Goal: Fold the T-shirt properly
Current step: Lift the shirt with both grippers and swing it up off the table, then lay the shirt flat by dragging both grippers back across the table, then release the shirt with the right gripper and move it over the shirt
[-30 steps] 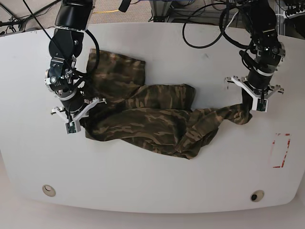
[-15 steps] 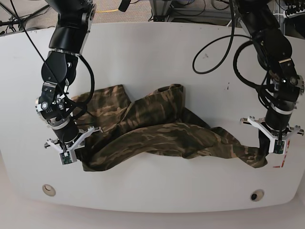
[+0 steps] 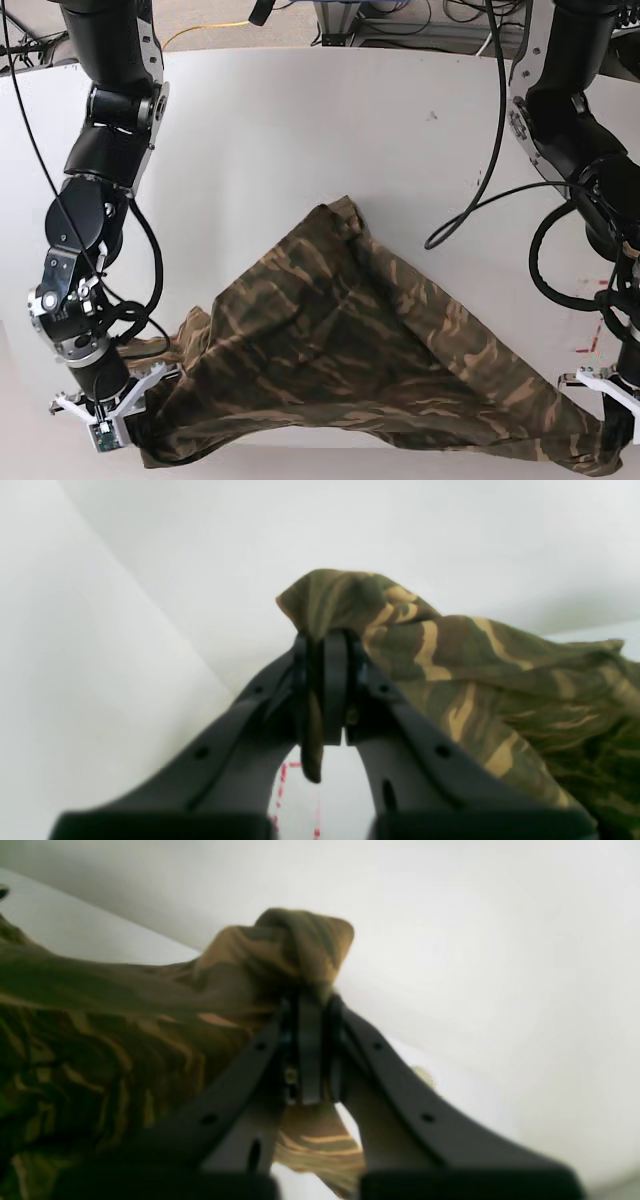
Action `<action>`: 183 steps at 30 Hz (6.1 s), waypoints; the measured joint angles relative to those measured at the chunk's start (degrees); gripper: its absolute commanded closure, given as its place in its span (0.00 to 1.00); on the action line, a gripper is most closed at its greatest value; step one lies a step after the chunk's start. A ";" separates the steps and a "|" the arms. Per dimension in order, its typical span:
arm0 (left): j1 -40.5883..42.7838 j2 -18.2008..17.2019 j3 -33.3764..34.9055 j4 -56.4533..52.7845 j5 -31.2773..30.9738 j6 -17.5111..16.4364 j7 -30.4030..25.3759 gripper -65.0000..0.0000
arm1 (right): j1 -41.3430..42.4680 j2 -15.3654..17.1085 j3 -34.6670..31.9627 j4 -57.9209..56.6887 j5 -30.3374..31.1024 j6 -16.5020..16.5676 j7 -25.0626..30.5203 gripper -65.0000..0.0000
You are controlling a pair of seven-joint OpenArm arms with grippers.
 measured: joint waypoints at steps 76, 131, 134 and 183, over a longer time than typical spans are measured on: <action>63.47 -1.20 -0.46 5.60 -22.21 0.22 15.45 0.99 | -45.16 -7.50 25.86 14.69 0.66 2.03 -8.66 1.00; 72.54 -2.56 -0.66 5.25 -21.75 0.24 14.97 0.99 | -60.65 -8.35 33.31 17.75 18.10 9.77 -16.37 0.29; 71.80 -2.64 -0.66 5.27 -21.79 0.24 14.71 0.99 | -62.07 -7.50 29.99 18.34 19.63 10.36 -15.41 0.29; 68.72 -2.78 -0.74 5.25 -21.79 0.26 15.28 0.99 | -41.27 -3.85 -19.67 16.79 11.69 10.16 -18.60 0.29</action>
